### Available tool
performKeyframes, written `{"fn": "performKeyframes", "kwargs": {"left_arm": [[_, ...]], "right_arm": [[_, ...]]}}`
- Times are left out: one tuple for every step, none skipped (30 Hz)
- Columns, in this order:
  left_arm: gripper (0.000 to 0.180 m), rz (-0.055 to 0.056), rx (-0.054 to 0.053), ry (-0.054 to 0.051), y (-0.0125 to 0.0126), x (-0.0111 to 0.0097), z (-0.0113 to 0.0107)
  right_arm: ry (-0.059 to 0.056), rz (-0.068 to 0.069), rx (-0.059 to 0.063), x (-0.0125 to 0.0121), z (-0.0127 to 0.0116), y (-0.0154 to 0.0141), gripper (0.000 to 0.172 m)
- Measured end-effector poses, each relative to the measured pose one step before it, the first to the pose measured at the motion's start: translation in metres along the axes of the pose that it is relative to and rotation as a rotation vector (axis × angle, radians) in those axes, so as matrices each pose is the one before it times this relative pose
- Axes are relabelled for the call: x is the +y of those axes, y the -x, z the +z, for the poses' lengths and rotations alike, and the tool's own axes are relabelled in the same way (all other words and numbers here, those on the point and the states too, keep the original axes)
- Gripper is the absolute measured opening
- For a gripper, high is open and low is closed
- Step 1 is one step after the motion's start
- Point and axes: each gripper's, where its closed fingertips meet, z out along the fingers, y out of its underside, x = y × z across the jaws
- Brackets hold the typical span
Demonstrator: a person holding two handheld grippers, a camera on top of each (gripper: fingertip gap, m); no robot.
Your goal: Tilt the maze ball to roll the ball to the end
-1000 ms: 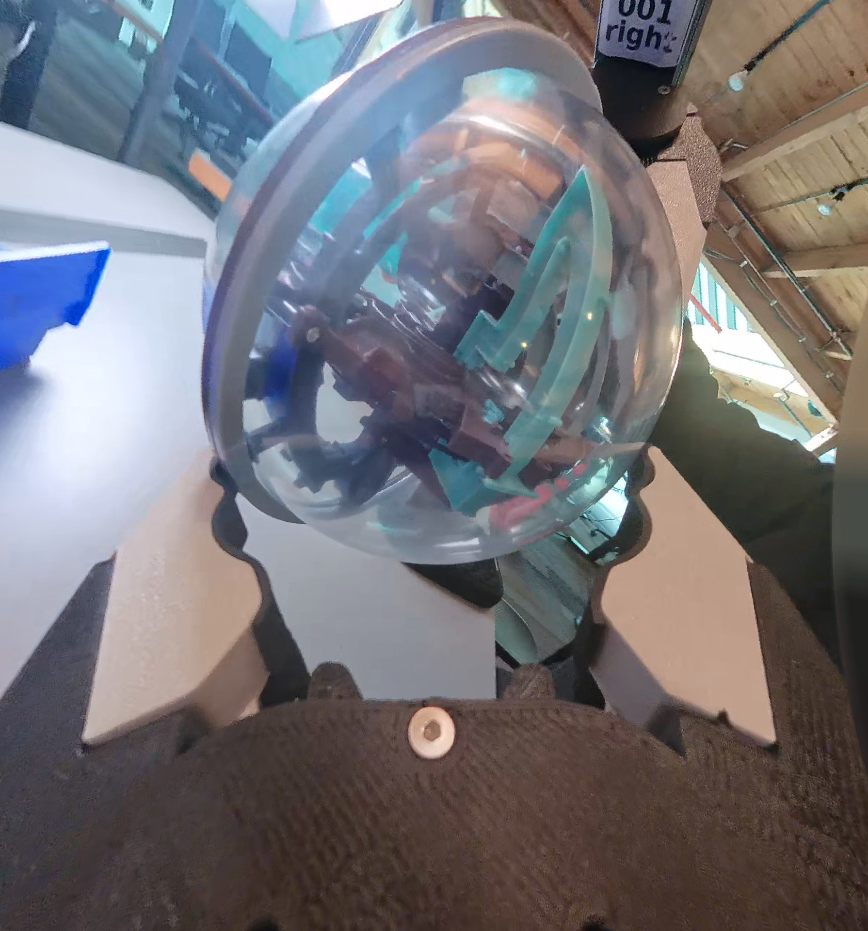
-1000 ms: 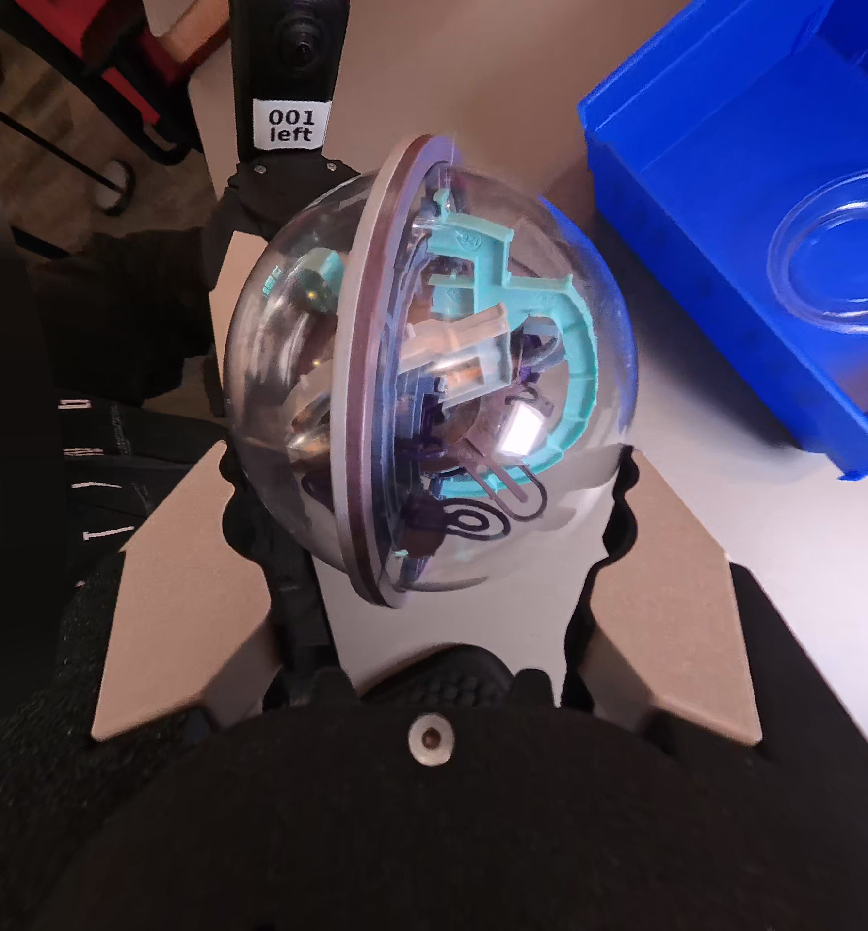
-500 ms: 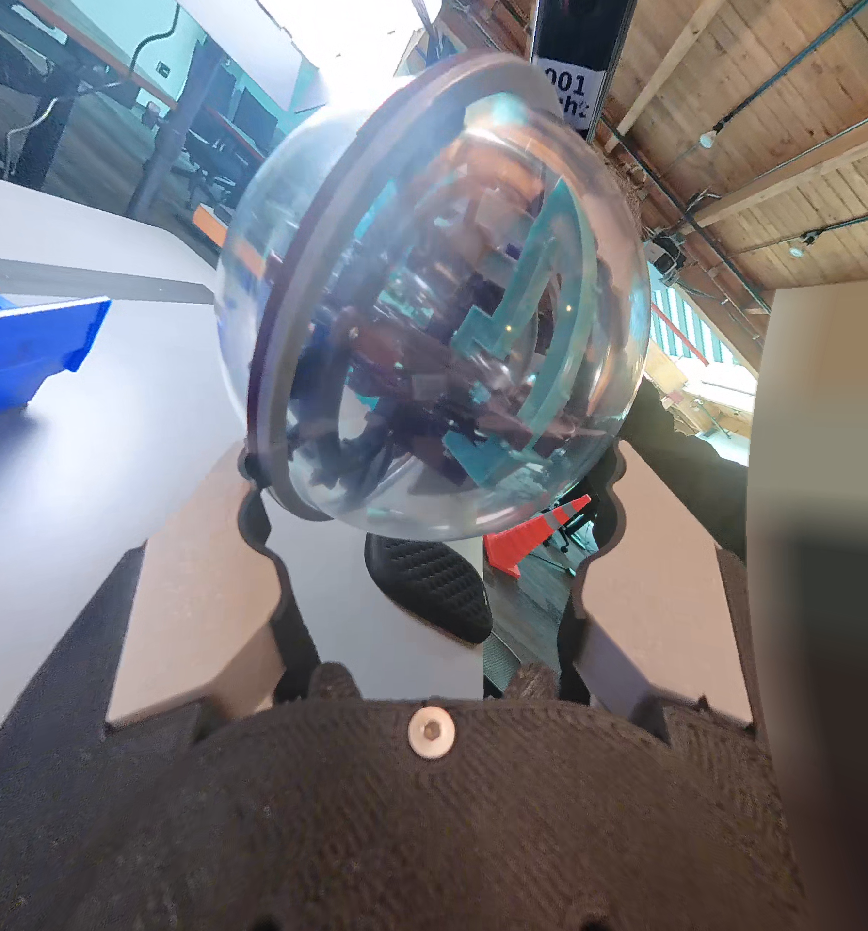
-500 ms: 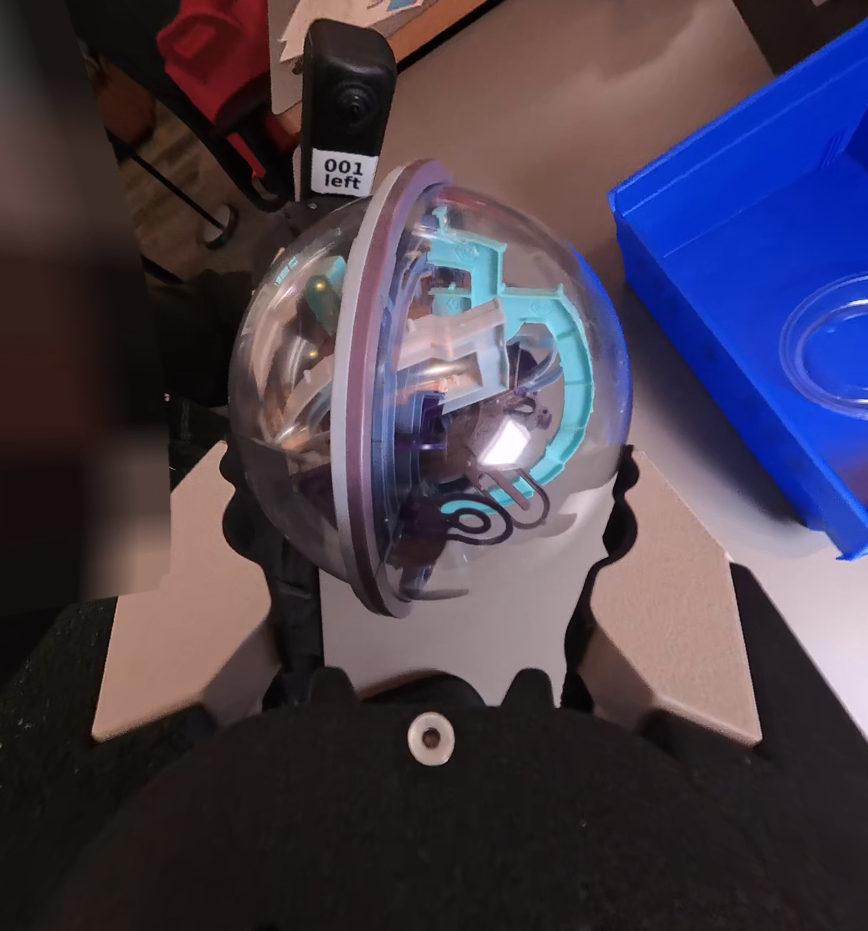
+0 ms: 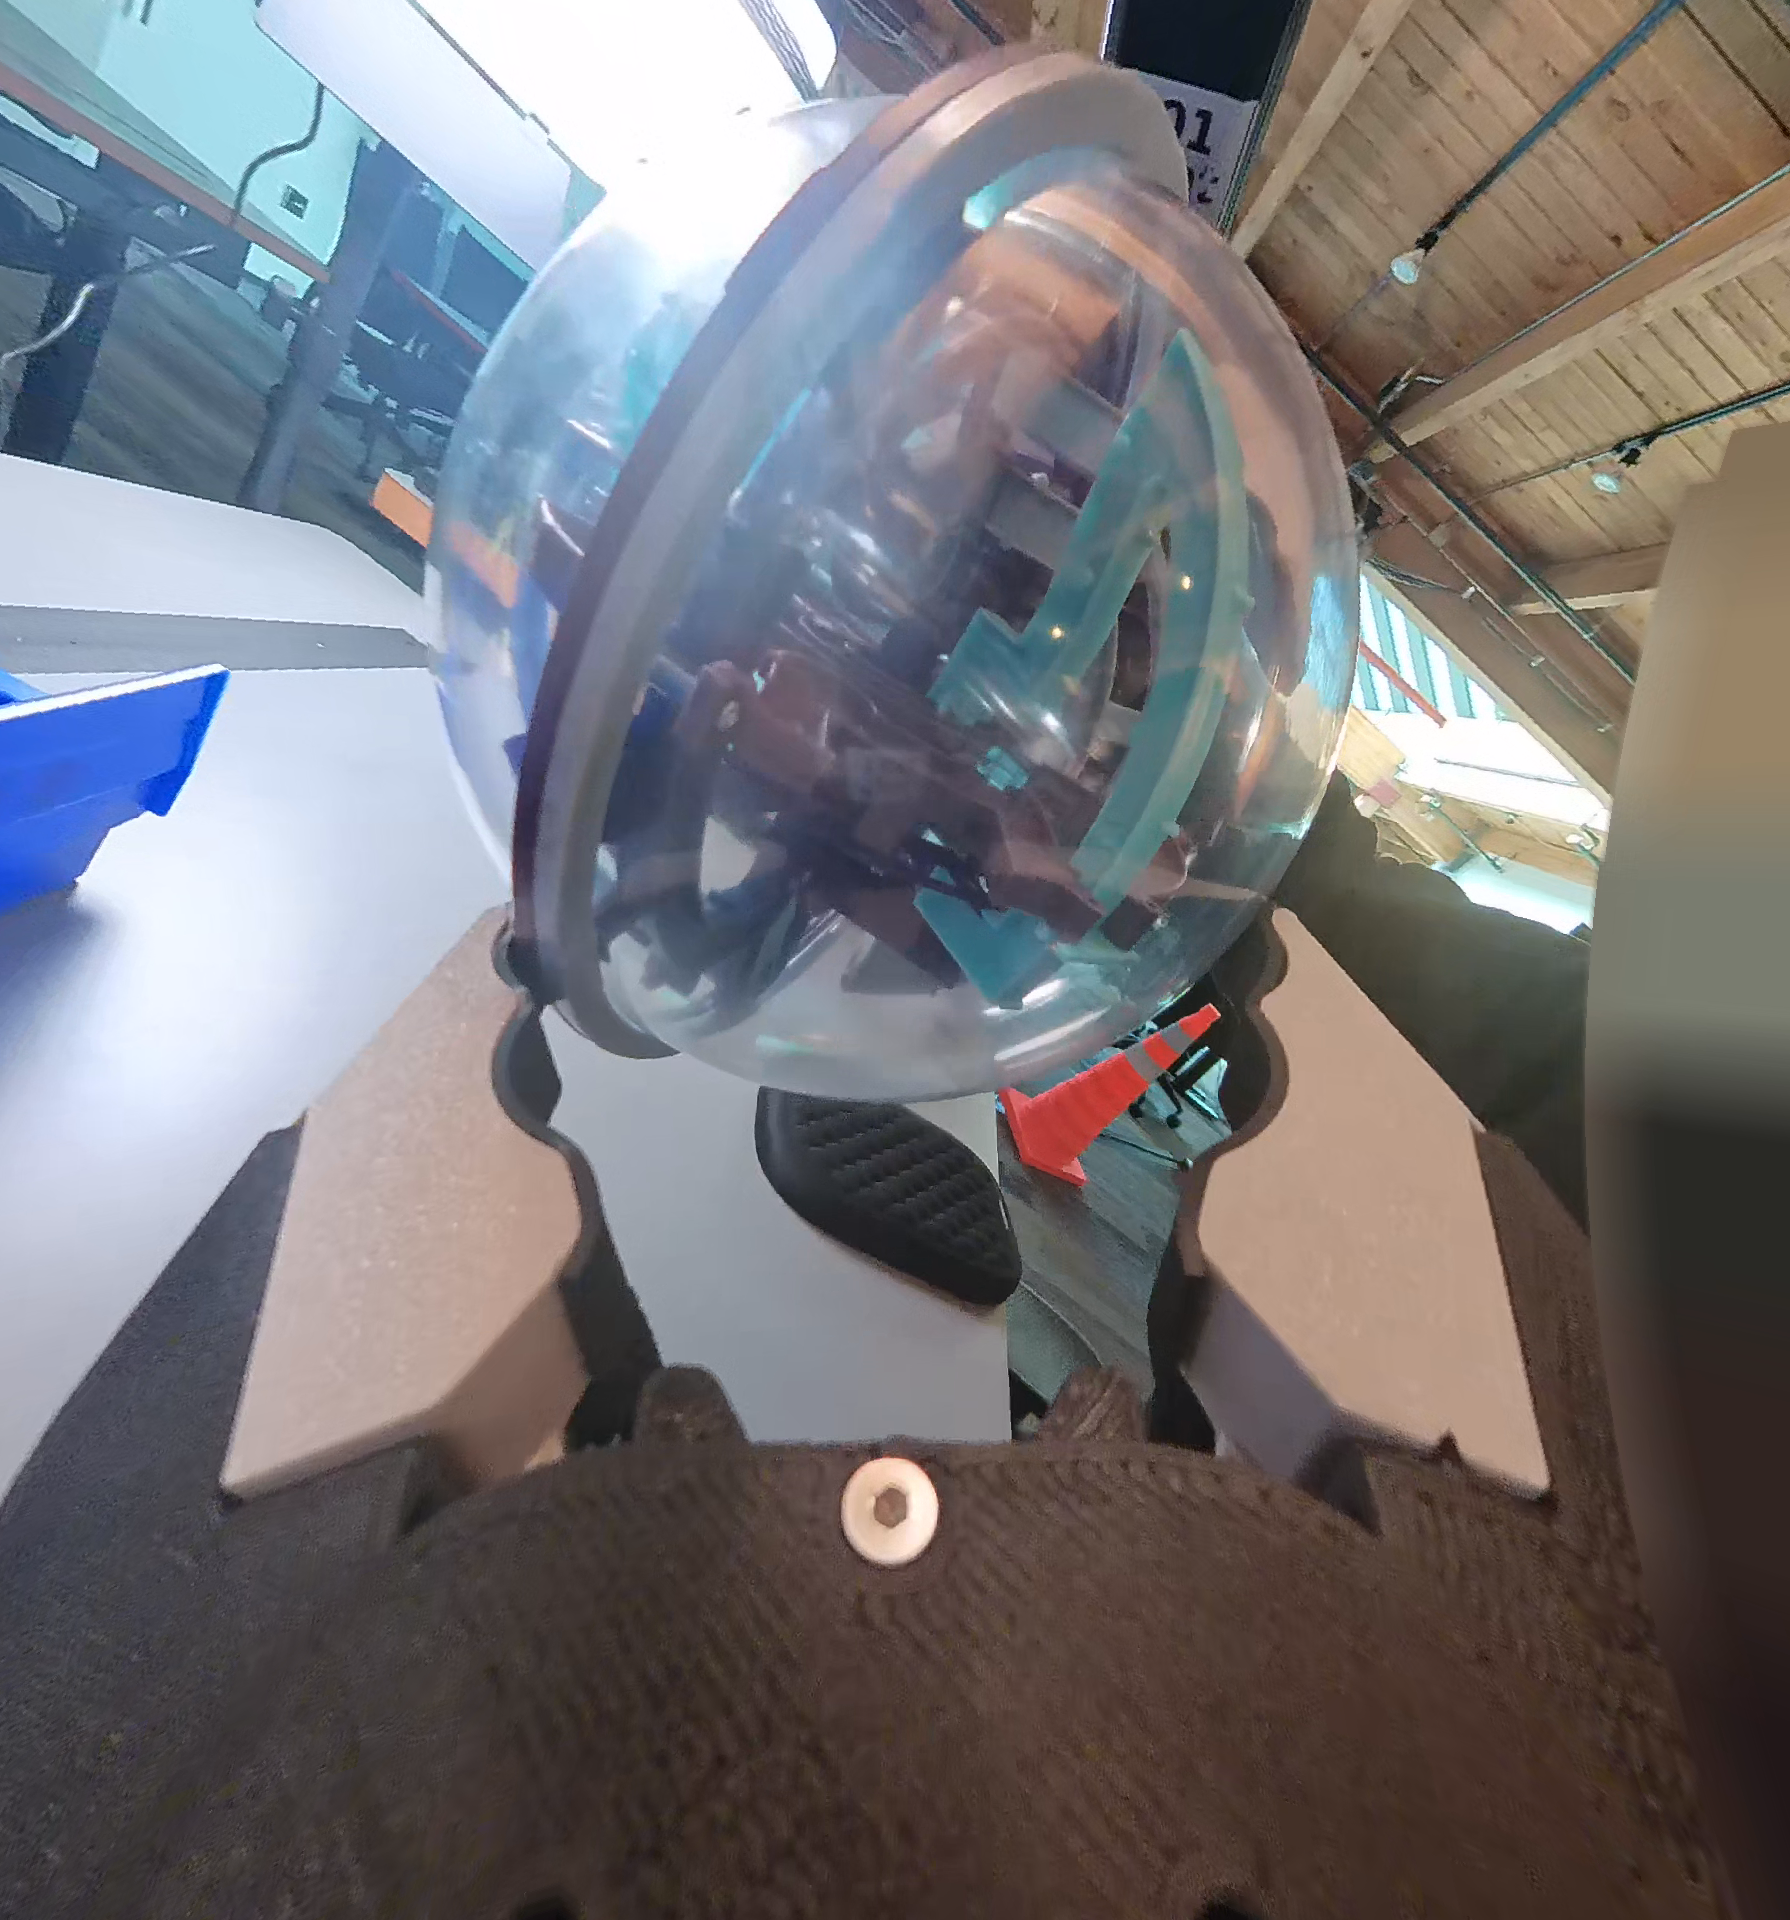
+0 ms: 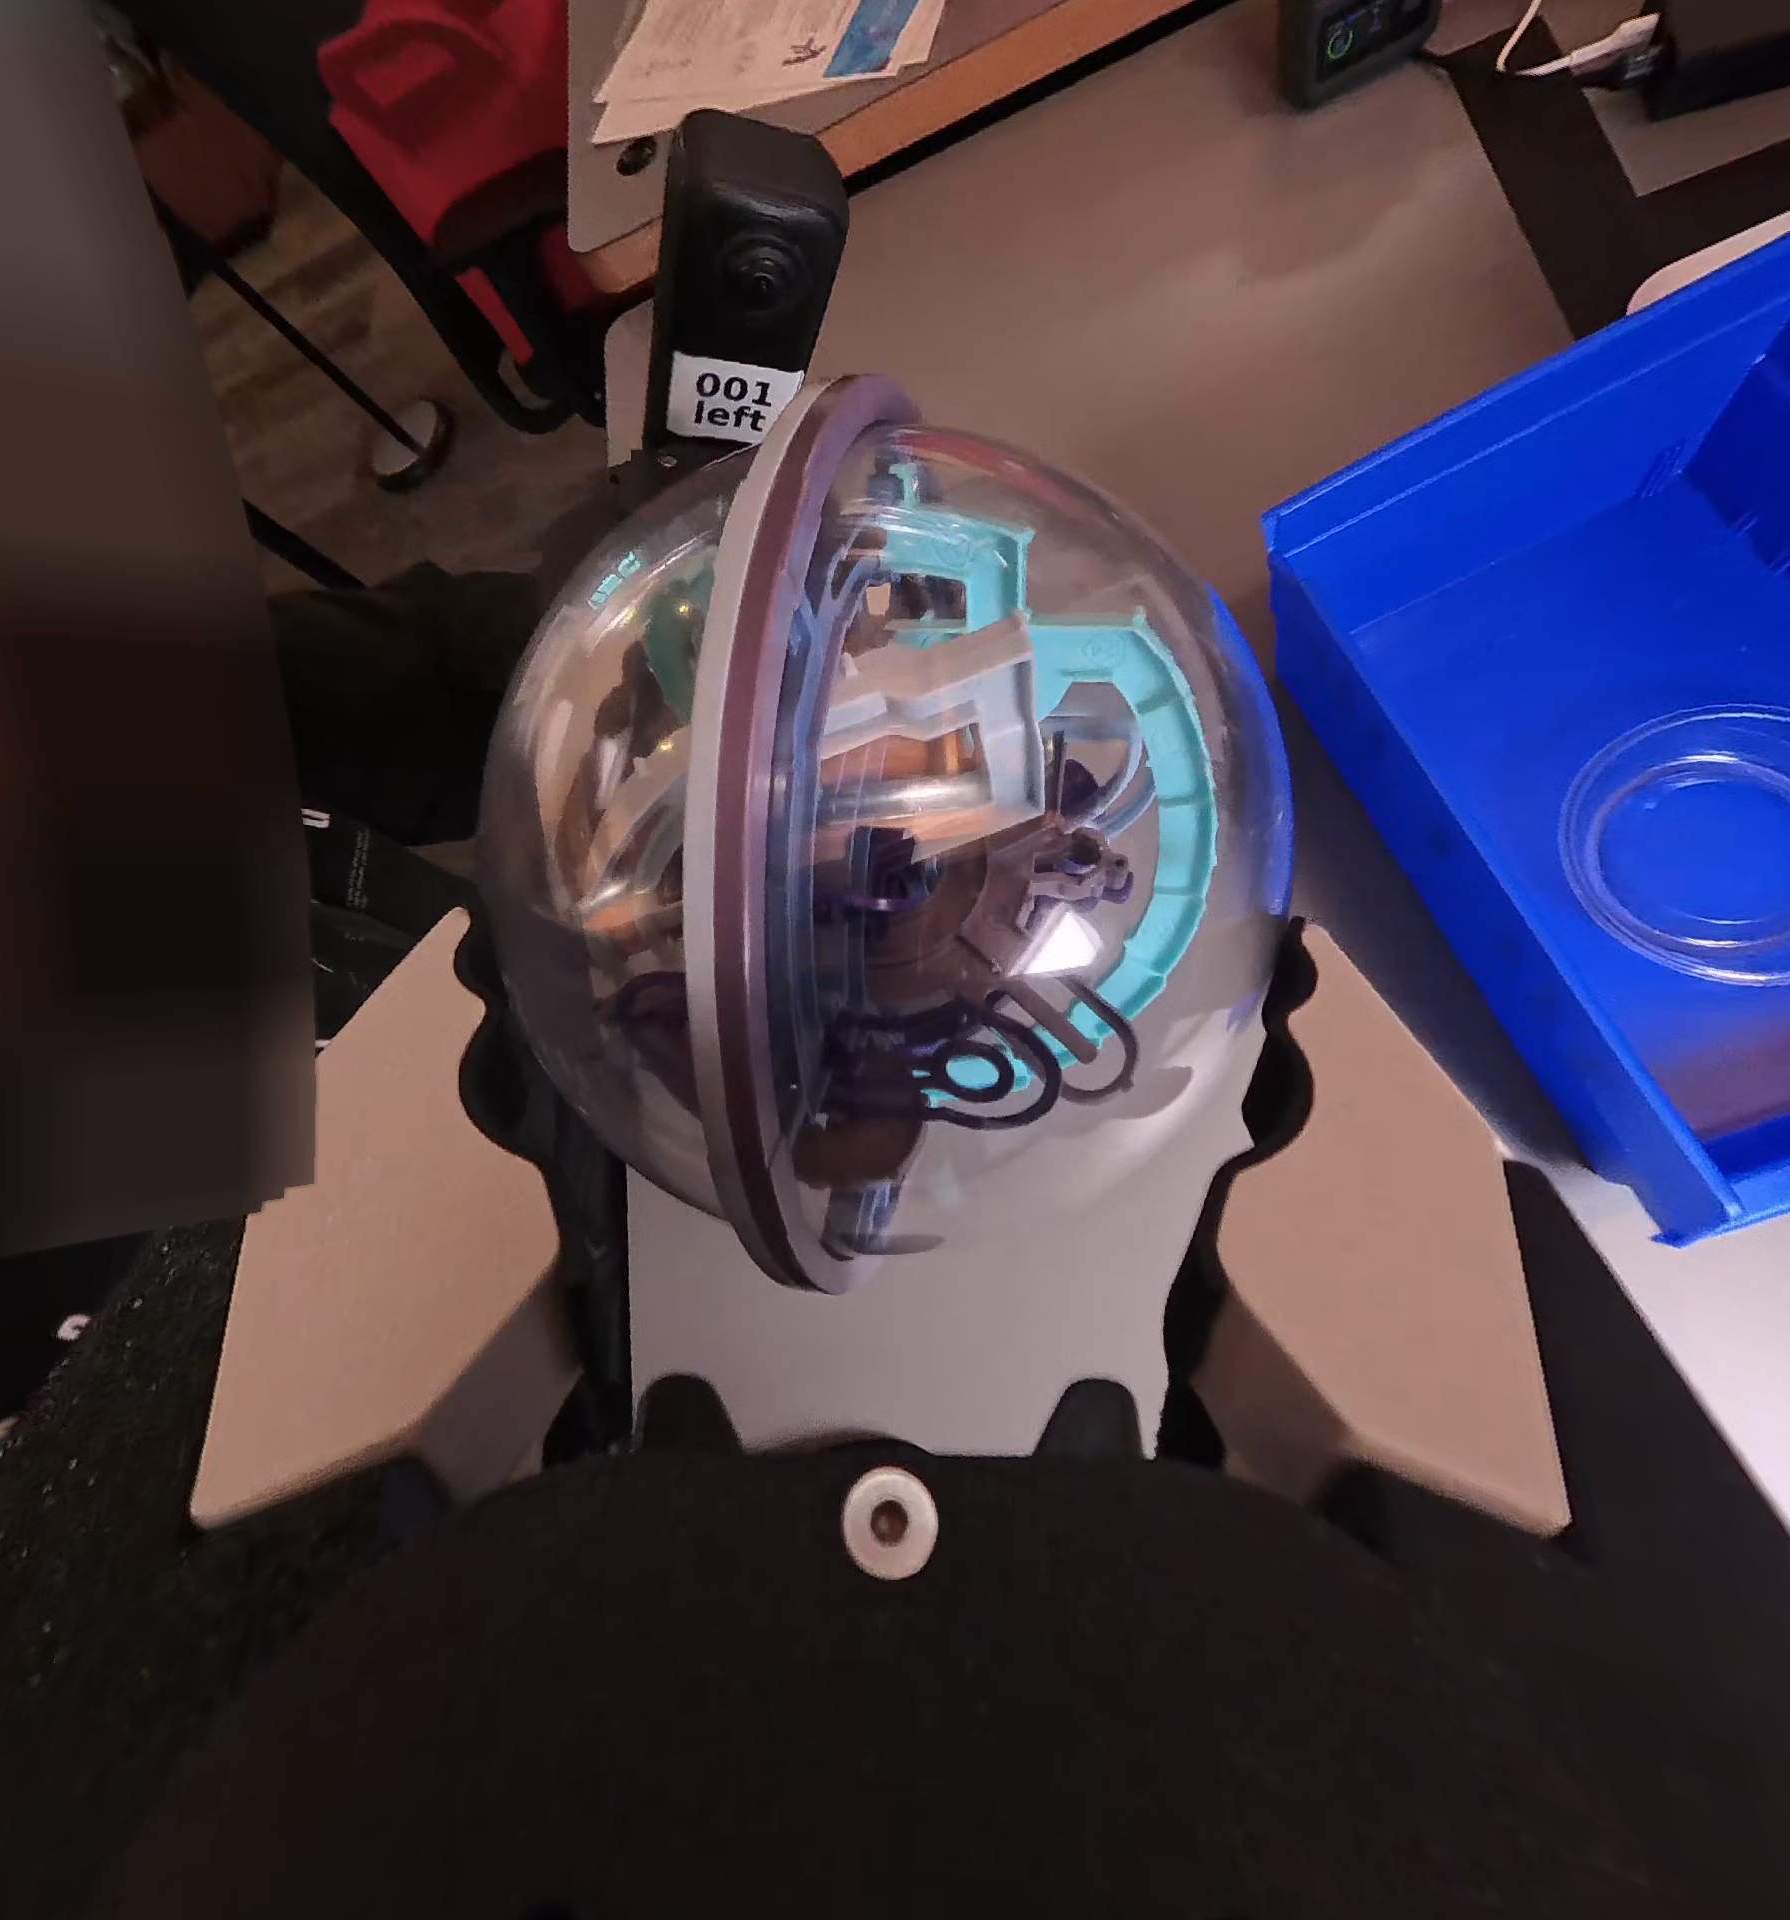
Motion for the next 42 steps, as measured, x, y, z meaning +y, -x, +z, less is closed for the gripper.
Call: {"fn": "performKeyframes", "kwargs": {"left_arm": [[0.130, 0.0090, 0.0133, 0.0109, 0.00222, 0.00163, -0.00220], [0.130, 0.0150, 0.0146, 0.0182, 0.00273, 0.00328, -0.00258], [0.130, 0.0248, 0.0141, 0.0209, 0.00325, 0.00449, -0.00310], [0.130, 0.0291, 0.0128, 0.0250, 0.00347, 0.00597, -0.00312], [0.130, 0.0231, 0.0108, 0.0252, 0.00331, 0.00660, -0.00280], [0.131, 0.0153, 0.0082, 0.0181, 0.00263, 0.00630, -0.00230], [0.132, 0.0076, 0.0079, 0.0161, 0.00208, 0.00622, -0.00177], [0.133, 0.0044, 0.0097, 0.0226, 0.00118, 0.00722, -0.00145], [0.134, 0.0089, 0.0070, 0.0220, 0.00096, 0.00734, -0.00087], [0.135, 0.0119, 0.0057, 0.0237, 0.00059, 0.00766, -0.00054], [0.135, 0.0119, 0.0060, 0.0266, 0.00031, 0.00782, -0.00006], [0.136, 0.0111, 0.0059, 0.0284, -0.00007, 0.00807, 0.00031], [0.136, 0.0080, 0.0058, 0.0248, -0.00002, 0.00746, 0.00065], [0.137, 0.0070, 0.0060, 0.0203, 0.00000, 0.00673, 0.00069], [0.137, 0.0068, 0.0064, 0.0187, -0.00005, 0.00667, 0.00098], [0.137, 0.0055, 0.0091, 0.0251, -0.00057, 0.00759, 0.00125], [0.137, 0.0026, 0.0123, 0.0297, -0.00092, 0.00805, 0.00167], [0.137, 0.0032, 0.0131, 0.0297, -0.00098, 0.00807, 0.00174], [0.138, 0.0047, 0.0118, 0.0282, -0.00078, 0.00728, 0.00172], [0.138, 0.0035, 0.0103, 0.0254, -0.00057, 0.00640, 0.00151], [0.138, 0.0014, 0.0095, 0.0243, -0.00033, 0.00556, 0.00173], [0.138, -0.0018, 0.0109, 0.0226, -0.00028, 0.00495, 0.00169], [0.138, -0.0033, 0.0115, 0.0200, -0.00030, 0.00428, 0.00163], [0.138, -0.0036, 0.0107, 0.0175, -0.00011, 0.00334, 0.00152], [0.138, -0.0011, 0.0087, 0.0134, 0.00001, 0.00226, 0.00120], [0.138, 0.0015, 0.0066, 0.0115, -0.00009, 0.00165, 0.00106], [0.137, 0.0031, 0.0045, 0.0112, 0.00012, 0.00147, 0.00109], [0.138, 0.0038, 0.0028, 0.0148, 0.00009, 0.00197, 0.00134], [0.137, 0.0047, 0.0017, 0.0137, 0.00008, 0.00194, 0.00132], [0.138, 0.0040, 0.0009, 0.0141, 0.00015, 0.00218, 0.00131], [0.138, 0.0037, -0.0007, 0.0154, 0.00032, 0.00225, 0.00119], [0.138, 0.0044, -0.0005, 0.0128, 0.00016, 0.00188, 0.00087], [0.138, 0.0024, 0.0025, 0.0006, -0.00027, -0.00016, 0.00011], [0.138, 0.0027, 0.0016, 0.0037, -0.00013, 0.00020, 0.00010], [0.138, 0.0014, 0.0029, 0.0038, -0.00013, 0.00049, 0.00024], [0.138, -0.0018, 0.0049, 0.0013, 0.00001, 0.00033, -0.00005], [0.138, -0.0048, 0.0054, 0.0005, 0.00009, 0.00033, -0.00015], [0.138, -0.0043, 0.0032, 0.0005, 0.00031, 0.00015, -0.00046], [0.138, -0.0048, 0.0018, 0.0001, 0.00026, 0.00018, -0.00040], [0.138, -0.0030, -0.0029, -0.0015, 0.00046, 0.00010, -0.00083], [0.138, -0.0020, -0.0144, -0.0030, 0.00124, -0.00032, -0.00180], [0.137, -0.0028, -0.0244, -0.0040, 0.00197, -0.00068, -0.00284]], "right_arm": [[0.0047, 0.0019, 0.0166, 0.00134, 0.00299, -0.00031, 0.141], [0.0066, -0.0045, 0.0206, 0.00226, 0.00390, -0.00007, 0.141], [0.0072, -0.0115, 0.0248, 0.00306, 0.00495, 0.00034, 0.140], [0.0080, -0.0148, 0.0275, 0.00435, 0.00557, 0.00068, 0.140], [0.0067, -0.0103, 0.0270, 0.00521, 0.00595, 0.00083, 0.140], [-0.0013, -0.0044, 0.0256, 0.00527, 0.00602, 0.00116, 0.141], [-0.0108, 0.0007, 0.0231, 0.00494, 0.00556, 0.00156, 0.141], [-0.0100, 0.0045, 0.0188, 0.00576, 0.00514, 0.00208, 0.141], [-0.0103, 0.0001, 0.0182, 0.00614, 0.00462, 0.00245, 0.140], [-0.0112, -0.0038, 0.0188, 0.00618, 0.00437, 0.00278, 0.140], [-0.0094, -0.0044, 0.0186, 0.00657, 0.00396, 0.00302, 0.140], [-0.0103, -0.0038, 0.0170, 0.00648, 0.00364, 0.00325, 0.140], [-0.0112, -0.0003, 0.0157, 0.00657, 0.00330, 0.00291, 0.140], [-0.0142, 0.0012, 0.0152, 0.00629, 0.00301, 0.00281, 0.140], [-0.0132, 0.0018, 0.0147, 0.00632, 0.00276, 0.00292, 0.140], [-0.0101, 0.0019, 0.0143, 0.00668, 0.00252, 0.00326, 0.140], [-0.0083, 0.0034, 0.0140, 0.00666, 0.00231, 0.00356, 0.140], [-0.0079, 0.0038, 0.0140, 0.00640, 0.00226, 0.00361, 0.140], [-0.0093, 0.0036, 0.0141, 0.00610, 0.00205, 0.00340, 0.140], [-0.0068, 0.0067, 0.0128, 0.00611, 0.00181, 0.00291, 0.140], [-0.0038, 0.0094, 0.0106, 0.00586, 0.00166, 0.00233, 0.140], [-0.0044, 0.0110, 0.0089, 0.00527, 0.00130, 0.00203, 0.140], [-0.0026, 0.0126, 0.0081, 0.00483, 0.00104, 0.00165, 0.140], [-0.0008, 0.0134, 0.0076, 0.00442, 0.00091, 0.00137, 0.140], [-0.0028, 0.0099, 0.0075, 0.00346, 0.00045, 0.00095, 0.140], [-0.0035, 0.0046, 0.0071, 0.00261, 0.00016, 0.00072, 0.140], [-0.0017, -0.0006, 0.0062, 0.00229, -0.00004, 0.00054, 0.140], [-0.0004, -0.0044, 0.0052, 0.00204, -0.00007, 0.00050, 0.140], [-0.0013, -0.0060, 0.0047, 0.00184, -0.00009, 0.00047, 0.140], [0.0003, -0.0047, 0.0043, 0.00197, 0.00021, 0.00046, 0.140], [0.0040, -0.0028, 0.0036, 0.00249, 0.00042, 0.00052, 0.140], [-0.0002, -0.0030, 0.0039, 0.00154, 0.00020, 0.00052, 0.140], [-0.0073, -0.0015, 0.0042, -0.00026, -0.00025, 0.00027, 0.139], [0.0006, 0.0002, 0.0031, 0.00030, -0.00012, 0.00031, 0.139], [-0.0001, -0.0007, 0.0026, -0.00007, -0.00005, 0.00021, 0.140], [-0.0002, 0.0023, 0.0010, -0.00029, 0.00019, -0.00002, 0.140], [0.0011, 0.0042, -0.0011, -0.00053, 0.00030, -0.00015, 0.140], [0.0034, 0.0035, -0.0018, -0.00053, 0.00037, -0.00036, 0.140], [0.0052, 0.0029, -0.0013, -0.00053, 0.00057, -0.00033, 0.140], [0.0056, 0.0015, 0.0009, -0.00036, 0.00057, -0.00032, 0.140], [0.0052, 0.0010, 0.0044, -0.00015, 0.00058, -0.00073, 0.140], [0.0041, 0.0023, 0.0065, -0.00013, 0.00089, -0.00115, 0.140]]}}
